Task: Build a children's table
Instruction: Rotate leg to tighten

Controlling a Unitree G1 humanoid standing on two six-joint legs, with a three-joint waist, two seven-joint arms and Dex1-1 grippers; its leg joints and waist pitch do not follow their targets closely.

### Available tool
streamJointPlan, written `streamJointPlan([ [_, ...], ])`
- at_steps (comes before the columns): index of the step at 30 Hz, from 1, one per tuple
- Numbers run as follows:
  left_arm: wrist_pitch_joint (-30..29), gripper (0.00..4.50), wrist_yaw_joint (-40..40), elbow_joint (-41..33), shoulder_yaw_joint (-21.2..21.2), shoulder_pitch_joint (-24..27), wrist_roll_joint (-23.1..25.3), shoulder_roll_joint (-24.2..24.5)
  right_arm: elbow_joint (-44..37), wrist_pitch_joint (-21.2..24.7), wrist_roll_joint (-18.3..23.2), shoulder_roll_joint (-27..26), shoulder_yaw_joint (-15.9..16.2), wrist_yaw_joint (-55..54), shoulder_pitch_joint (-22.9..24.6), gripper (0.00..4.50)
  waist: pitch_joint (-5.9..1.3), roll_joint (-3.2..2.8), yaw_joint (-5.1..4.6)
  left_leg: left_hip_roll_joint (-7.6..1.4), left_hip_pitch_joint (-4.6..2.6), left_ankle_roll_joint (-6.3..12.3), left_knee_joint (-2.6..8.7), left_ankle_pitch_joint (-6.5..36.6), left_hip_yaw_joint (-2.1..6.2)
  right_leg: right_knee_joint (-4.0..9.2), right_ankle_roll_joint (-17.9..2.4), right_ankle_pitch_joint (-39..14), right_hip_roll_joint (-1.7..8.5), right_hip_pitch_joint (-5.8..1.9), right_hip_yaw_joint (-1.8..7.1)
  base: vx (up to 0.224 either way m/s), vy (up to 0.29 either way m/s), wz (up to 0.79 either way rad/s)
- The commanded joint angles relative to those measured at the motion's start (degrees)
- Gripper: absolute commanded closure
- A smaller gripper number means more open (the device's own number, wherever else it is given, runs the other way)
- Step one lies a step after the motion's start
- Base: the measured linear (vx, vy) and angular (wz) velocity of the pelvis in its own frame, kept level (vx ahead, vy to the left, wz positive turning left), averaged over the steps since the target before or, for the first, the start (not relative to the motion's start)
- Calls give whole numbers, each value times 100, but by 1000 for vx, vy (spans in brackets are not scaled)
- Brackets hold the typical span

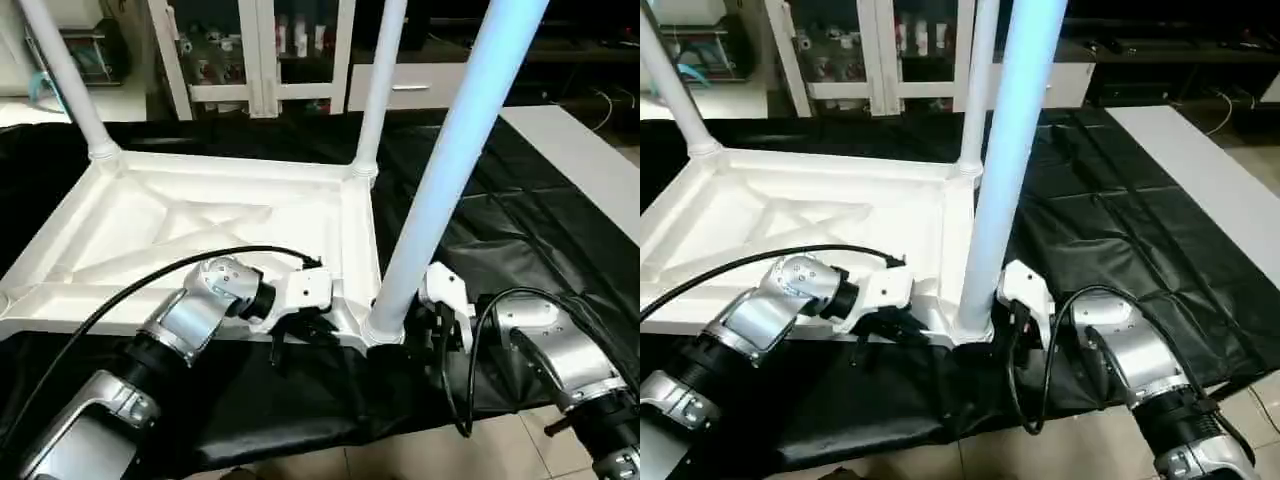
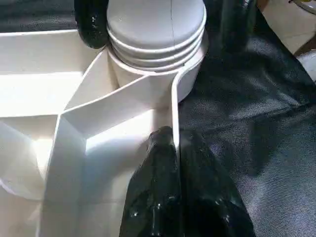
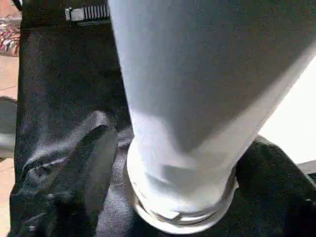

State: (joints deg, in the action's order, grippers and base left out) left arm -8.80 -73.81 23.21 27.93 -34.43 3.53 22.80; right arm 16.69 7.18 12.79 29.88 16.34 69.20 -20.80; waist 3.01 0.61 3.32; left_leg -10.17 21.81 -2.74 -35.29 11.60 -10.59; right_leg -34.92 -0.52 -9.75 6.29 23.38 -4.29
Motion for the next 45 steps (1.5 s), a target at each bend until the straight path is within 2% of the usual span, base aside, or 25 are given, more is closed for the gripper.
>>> streamJointPlan([
  [1,-64,450,-209,-8,296,95,167,46,21,-57,-19,48,3,115,-115,121,-354,82,-23,-334,-94,285,518,1242,100,413,-1249,-1460,287,-249,274,0,0,0],
  [3,-87,450,-215,-31,303,104,169,59,52,-79,-21,41,-12,152,-120,138,-355,63,-20,-337,-100,282,517,1239,98,408,-1262,-1441,286,-244,280,0,0,0],
  [7,-100,450,-226,-31,306,107,171,68,74,-85,-5,38,-34,226,-106,171,-355,79,-26,-332,-100,297,515,1246,83,406,-1277,-1403,272,-243,289,0,0,0],
  [18,-138,450,-187,-14,250,96,165,45,149,-51,33,-68,-77,182,-71,185,-358,73,-22,-327,-100,308,508,1214,74,407,-1279,-1407,276,-245,297,0,0,0],
  [20,-231,450,18,24,102,93,67,-99,353,3,-20,-250,-216,-256,-162,185,-338,74,-40,-324,-96,267,519,1359,72,431,-1262,-1603,277,-235,299,0,0,0],
  [22,-323,450,453,171,-125,53,-38,-390,650,58,-222,-450,-309,-902,-290,186,-299,82,-91,-306,-109,76,544,1758,95,493,-1099,-2274,271,-210,279,0,0,0],
  [23,-483,450,958,377,-324,-43,-75,-707,897,276,-278,-747,-472,-1603,-420,186,-303,78,-128,-302,-139,-27,540,1910,106,513,-1038,-2520,273,-185,278,0,0,0],
  [24,-483,450,958,377,-324,-43,-75,-707,897,276,-278,-747,-472,-1603,-420,186,-303,78,-128,-302,-139,-27,540,1910,106,513,-1038,-2520,273,-185,278,0,0,0],
  [25,-672,450,1387,547,-471,-133,-81,-952,1057,452,-193,-1056,-700,-2209,-529,186,-305,96,-194,-288,-115,-99,552,2017,135,536,-898,-2763,276,-205,269,0,0,0],
  [26,-846,450,1848,740,-611,-238,-65,-1192,1197,606,-77,-1375,-927,-2782,-629,186,-298,93,-237,-278,-84,-135,567,2045,162,548,-825,-2872,277,-212,254,0,0,0],
  [28,-1019,450,2387,964,-762,-368,-13,-1405,1387,602,-93,-1633,-1085,-3367,-736,186,-329,102,-288,-276,-81,-162,564,1991,177,557,-768,-2780,281,-221,244,0,0,0],
  [29,-1031,450,2423,980,-773,-378,-9,-1418,1401,601,-95,-1647,-1095,-3404,-744,186,-332,64,-307,-274,-77,-153,558,1973,175,544,-809,-2665,286,-209,251,0,0,0],
  [31,-1179,450,3154,1287,-958,-572,108,-1648,1707,481,-254,-1901,-1213,-4099,-884,187,-335,82,-326,-248,-109,-44,528,1935,126,580,-887,-2513,262,-173,261,0,0,0],
  [32,-1197,450,3499,1448,-1042,-670,181,-1753,1864,401,-362,-2005,-1242,-4413,-955,187,-347,80,-326,-243,-80,-6,530,1796,126,565,-922,-2373,264,-194,261,0,0,0],
  [33,-1138,450,3842,1594,-1113,-752,259,-1847,2005,309,-479,-2101,-1241,-4684,-1016,187,-353,76,-316,-252,-84,-3,534,1735,130,562,-938,-2275,263,-203,261,0,0,0],
  [35,-897,450,4687,1956,-1319,-950,344,-2131,2442,-39,-790,-2416,-1252,-5541,-1202,187,-382,58,-322,-251,-80,18,518,1468,108,508,-1067,-1752,248,-206,267,0,0,0],
  [36,-856,450,4828,2012,-1350,-979,359,-2181,2521,-71,-807,-2491,-1281,-5678,-1238,187,-391,59,-331,-244,-80,44,509,1367,96,494,-1122,-1550,237,-204,270,0,0,0],
  [37,-764,450,4971,2094,-1373,-1015,376,-2251,2646,-182,-811,-2630,-1317,-5852,-1304,187,-429,68,-304,-231,-56,243,473,943,78,425,-1290,-932,256,-261,272,0,0,0],
  [38,-703,450,5061,2150,-1386,-1039,385,-2294,2727,-263,-817,-2717,-1336,-5972,-1349,187,-431,70,-286,-231,-66,322,465,819,69,422,-1329,-775,253,-267,267,54,8,2],
  [39,-637,450,5157,2200,-1394,-1064,398,-2329,2799,-313,-800,-2812,-1374,-6118,-1400,187,-438,71,-270,-229,-93,499,441,632,46,395,-1427,-513,244,-259,268,57,1,4],
  [40,-574,450,5254,2249,-1400,-1089,409,-2360,2868,-354,-783,-2903,-1415,-6262,-1450,187,-436,68,-268,-225,-90,581,434,555,38,392,-1465,-430,245,-259,275,57,1,4],
  [41,-574,450,5254,2249,-1400,-1089,409,-2360,2868,-354,-783,-2903,-1415,-6262,-1450,187,-460,66,-264,-221,-72,710,426,368,40,355,-1512,-260,246,-298,267,0,0,0],
  [42,-526,450,5307,2291,-1398,-1111,425,-2375,2910,-420,-813,-2950,-1383,-6278,-1492,187,-466,62,-247,-221,-83,773,420,282,38,347,-1528,-170,248,-297,261,0,0,0],
  [43,-436,450,5337,2387,-1366,-1159,459,-2381,2989,-556,-874,-3003,-1341,-6273,-1564,187,-458,62,-242,-222,-84,921,414,194,28,350,-1572,-128,245,-288,250,0,0,0],
  [45,-387,450,5323,2460,-1343,-1185,476,-2373,3047,-659,-873,-3021,-1356,-6205,-1603,187,-439,60,-235,-236,-88,941,425,300,23,378,-1566,-327,253,-286,251,0,0,0],
])
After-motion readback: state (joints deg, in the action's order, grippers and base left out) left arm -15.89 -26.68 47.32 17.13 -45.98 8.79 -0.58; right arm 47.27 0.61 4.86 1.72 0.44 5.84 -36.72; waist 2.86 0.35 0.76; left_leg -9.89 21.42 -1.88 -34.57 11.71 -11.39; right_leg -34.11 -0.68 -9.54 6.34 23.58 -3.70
